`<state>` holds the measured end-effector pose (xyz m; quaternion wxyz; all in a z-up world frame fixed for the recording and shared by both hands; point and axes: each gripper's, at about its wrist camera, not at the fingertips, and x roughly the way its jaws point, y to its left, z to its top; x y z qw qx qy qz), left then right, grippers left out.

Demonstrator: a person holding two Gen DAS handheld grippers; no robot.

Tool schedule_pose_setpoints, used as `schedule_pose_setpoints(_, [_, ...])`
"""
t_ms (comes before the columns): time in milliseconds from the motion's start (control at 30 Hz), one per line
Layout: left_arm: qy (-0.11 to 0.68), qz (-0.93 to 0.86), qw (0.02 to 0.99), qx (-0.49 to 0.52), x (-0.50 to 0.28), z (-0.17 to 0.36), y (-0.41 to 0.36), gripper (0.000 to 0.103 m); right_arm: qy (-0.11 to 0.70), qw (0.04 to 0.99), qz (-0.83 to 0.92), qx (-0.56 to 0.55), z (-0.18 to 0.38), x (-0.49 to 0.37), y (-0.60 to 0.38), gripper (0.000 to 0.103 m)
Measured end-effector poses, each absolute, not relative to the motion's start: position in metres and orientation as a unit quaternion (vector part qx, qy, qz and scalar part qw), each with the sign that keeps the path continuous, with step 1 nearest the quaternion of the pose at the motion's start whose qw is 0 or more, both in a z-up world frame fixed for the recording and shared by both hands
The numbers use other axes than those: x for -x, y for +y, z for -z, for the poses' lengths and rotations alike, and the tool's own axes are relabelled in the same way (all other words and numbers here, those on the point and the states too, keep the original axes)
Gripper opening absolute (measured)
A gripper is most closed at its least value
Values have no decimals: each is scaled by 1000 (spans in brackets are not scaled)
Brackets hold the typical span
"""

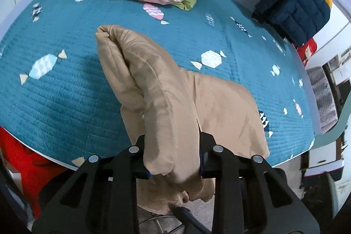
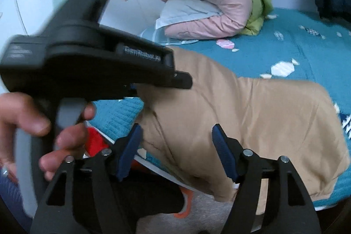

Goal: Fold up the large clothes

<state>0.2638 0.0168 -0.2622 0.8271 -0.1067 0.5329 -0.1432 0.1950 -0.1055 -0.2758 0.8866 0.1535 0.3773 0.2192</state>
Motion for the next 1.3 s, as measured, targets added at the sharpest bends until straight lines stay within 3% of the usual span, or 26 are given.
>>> schedule_pose_setpoints(267, [546,133,825,49,-262,255,-5,27,392,864,-231,-217,284,-217,-114,64])
schedule_pose_setpoints(300, [545,137,826,48,-262,254,-9,27,391,865,-229,-217,282,-216,-116,57])
schedule_pose_setpoints(333, [544,144,826,47,-262,253,-15,27,392,865,-230,-213,280,-217,-118,36])
schedule_pose_setpoints(367, [544,147,825,43,-264,253,-20,27,391,865,-230,-213,279,-219,-120,28])
schedule_pose_setpoints(433, [541,152,826,34,-264,249,-34,27,384,870,-219,-218,275,-219,-134,17])
schedule_pose_setpoints(500, [536,164,828,27,-264,245,-49,27,373,874,-209,-230,272,-215,-151,14])
schedule_pose_setpoints(867, [525,262,808,-50,-256,245,-205,29,336,853,-107,-384,285,-187,-293,12])
schedule_pose_setpoints(1000, [543,301,784,-24,-250,260,-238,39,361,830,-51,-422,321,-184,-337,13])
schedule_pose_setpoints(1167, [473,310,825,11,-230,244,-206,73,393,805,11,-444,358,-175,-368,16])
schedule_pose_setpoints(1300, [512,200,835,-37,-241,290,-168,73,399,813,40,-422,343,-166,-377,17])
